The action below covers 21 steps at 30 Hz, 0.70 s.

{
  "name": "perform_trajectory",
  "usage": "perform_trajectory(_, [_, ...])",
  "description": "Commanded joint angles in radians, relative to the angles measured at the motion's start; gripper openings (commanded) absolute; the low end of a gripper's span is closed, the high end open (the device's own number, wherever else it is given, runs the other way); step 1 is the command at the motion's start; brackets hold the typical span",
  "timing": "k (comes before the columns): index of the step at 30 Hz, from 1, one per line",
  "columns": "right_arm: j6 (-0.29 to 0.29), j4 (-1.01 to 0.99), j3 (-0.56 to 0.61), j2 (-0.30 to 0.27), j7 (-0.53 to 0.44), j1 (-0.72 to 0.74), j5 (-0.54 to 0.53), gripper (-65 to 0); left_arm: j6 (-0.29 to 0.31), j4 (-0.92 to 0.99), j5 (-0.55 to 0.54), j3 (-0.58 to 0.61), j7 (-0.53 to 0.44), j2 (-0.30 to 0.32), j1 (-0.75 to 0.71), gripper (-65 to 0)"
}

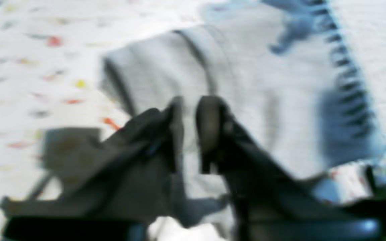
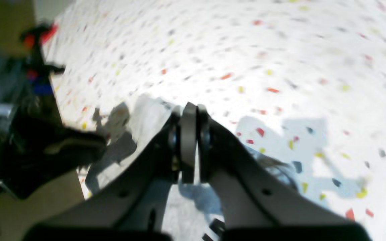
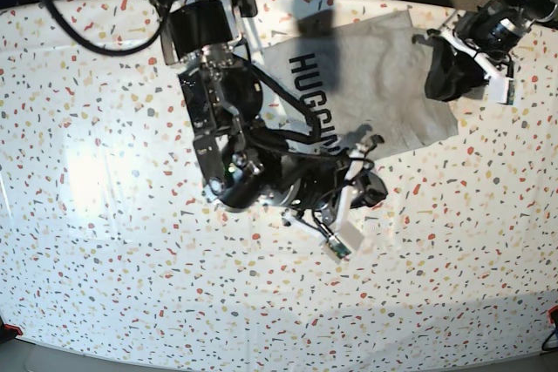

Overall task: Fold the T-shirt properly
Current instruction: 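Lift and flip the folded shirt over with both grippers, then lower the folded shirt onto the table and open both grippers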

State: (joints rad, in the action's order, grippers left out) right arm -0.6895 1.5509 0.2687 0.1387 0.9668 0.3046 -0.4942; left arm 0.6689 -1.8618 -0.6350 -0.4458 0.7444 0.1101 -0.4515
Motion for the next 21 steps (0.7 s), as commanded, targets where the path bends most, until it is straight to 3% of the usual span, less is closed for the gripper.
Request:
perform_trajectory(1, [-0.009, 0.013, -0.003, -0.006, -0.032, 0.025, -0.02, -65.0, 0.005, -0.017, -0.04, -0.004, 0.013, 0.006, -0.003, -65.0])
perform_trajectory(5, [-0.009, -0.02, 0.01, -0.06, -0.046, 0.024, 0.029, -65.0, 0.006, -0.016, -0.135, -0.004, 0.072, 0.004, -0.03, -65.0])
perform_trajectory(8, [-0.009, -0.086, 0.01, -0.061, -0.048, 0.022, 0.052, -65.0, 0.007, -0.013, -0.121, 0.005, 0.063, -0.021, -0.053, -65.0])
perform_trajectory(15, [-0.009, -0.161, 0.01, -0.068, -0.074, 0.021, 0.16, -65.0, 0.009, 0.118, 0.078, 0.099, -0.064, -0.051, -0.058, -65.0])
perform_trajectory(21, [-0.009, -0.162, 0.01, -0.152, -0.085, 0.019, 0.203, -65.0, -0.053, 0.263, 0.27, 0.113, -0.234, -0.038, -0.056, -65.0])
